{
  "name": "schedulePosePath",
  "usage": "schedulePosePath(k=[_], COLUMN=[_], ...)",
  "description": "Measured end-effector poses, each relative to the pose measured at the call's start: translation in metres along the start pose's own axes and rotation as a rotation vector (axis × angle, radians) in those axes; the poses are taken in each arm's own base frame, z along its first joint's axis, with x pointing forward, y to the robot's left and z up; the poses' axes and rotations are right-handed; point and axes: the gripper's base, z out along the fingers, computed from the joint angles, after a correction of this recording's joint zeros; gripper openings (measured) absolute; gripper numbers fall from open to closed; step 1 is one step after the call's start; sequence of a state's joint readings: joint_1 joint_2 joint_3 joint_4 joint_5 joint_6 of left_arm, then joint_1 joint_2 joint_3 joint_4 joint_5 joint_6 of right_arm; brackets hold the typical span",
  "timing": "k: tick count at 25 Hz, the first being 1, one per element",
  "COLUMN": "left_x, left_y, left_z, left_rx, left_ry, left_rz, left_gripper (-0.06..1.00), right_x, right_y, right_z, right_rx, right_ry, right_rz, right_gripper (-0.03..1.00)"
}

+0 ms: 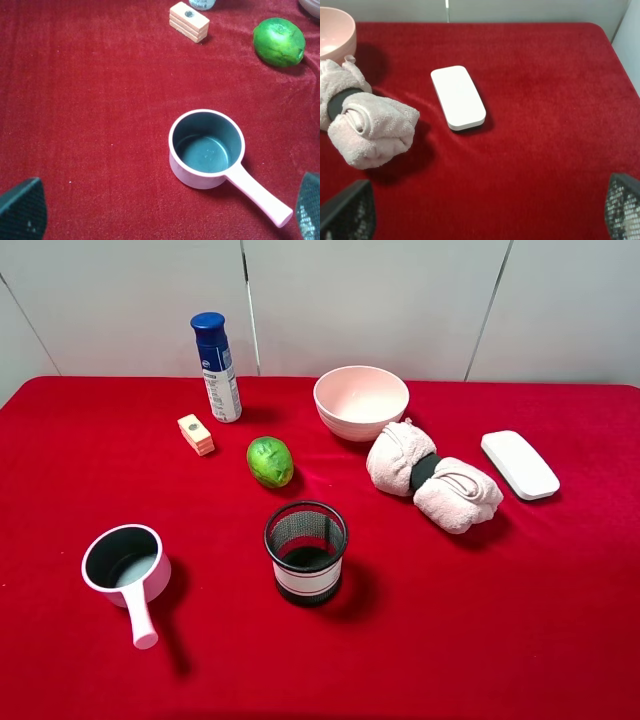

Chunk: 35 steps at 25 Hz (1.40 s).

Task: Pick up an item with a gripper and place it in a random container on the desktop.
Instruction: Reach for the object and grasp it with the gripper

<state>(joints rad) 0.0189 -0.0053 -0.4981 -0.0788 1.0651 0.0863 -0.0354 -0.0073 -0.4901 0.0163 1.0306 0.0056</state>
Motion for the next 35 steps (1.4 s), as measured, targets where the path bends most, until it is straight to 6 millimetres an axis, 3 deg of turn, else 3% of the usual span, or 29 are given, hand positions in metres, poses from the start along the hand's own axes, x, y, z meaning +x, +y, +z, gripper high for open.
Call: schedulePosePath(k=[25,35], left_x=[0.0,0.0], left_y=[0.0,0.0], left_z=[0.0,0.0], left_rx=[0.0,0.0], left_ry=[0.0,0.0], left_rz=[0.0,0.0], left_gripper=[0.99,0.99], right_x=[0.0,-0.02], right_y=[0.0,0.005], right_z=[0.0,0.027], right_rx=[-0.005,-0.051], right_ry=[0.002,0.18], right_rz=[0.003,0.037], right_gripper=[0.69,0.69])
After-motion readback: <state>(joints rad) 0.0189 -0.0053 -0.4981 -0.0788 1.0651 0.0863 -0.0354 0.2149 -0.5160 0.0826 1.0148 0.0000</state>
